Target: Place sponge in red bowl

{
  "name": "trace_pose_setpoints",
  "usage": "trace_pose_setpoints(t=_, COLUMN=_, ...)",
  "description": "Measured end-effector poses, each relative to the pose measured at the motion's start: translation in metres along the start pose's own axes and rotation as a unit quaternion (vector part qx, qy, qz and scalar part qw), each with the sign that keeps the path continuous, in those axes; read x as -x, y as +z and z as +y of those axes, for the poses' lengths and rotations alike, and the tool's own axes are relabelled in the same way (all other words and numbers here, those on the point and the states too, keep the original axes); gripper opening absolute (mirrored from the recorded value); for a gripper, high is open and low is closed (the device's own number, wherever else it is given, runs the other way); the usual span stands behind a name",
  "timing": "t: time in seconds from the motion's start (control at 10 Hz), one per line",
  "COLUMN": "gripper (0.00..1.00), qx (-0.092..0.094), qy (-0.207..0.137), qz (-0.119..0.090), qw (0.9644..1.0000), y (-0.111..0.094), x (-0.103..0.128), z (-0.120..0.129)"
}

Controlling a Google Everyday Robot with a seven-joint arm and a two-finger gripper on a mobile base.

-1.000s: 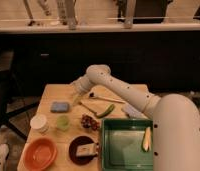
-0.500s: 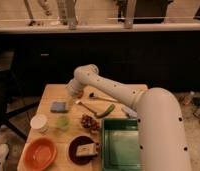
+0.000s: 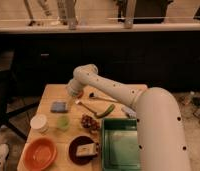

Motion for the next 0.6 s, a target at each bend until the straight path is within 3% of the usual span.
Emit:
trace_pose_setpoints(t=0.2, gripper=0.80, qx=-0.003, qy=0.015, qz=-0.003, qw=0.9999, y=0.003, x=-0.002, z=0.000)
trace_pose_setpoints(t=0.4, gripper=0.80, qx=0.003, qy=0.049, qz=-0.010, qw=0.9987, y=0.028, x=0.002, z=0.002)
trace_pose_setpoints(t=0.6, gripper=0.80, qx=0.008, qy=0.060, qz=-0.014, qw=0.9981, y=0.039, x=0.006, z=0.001)
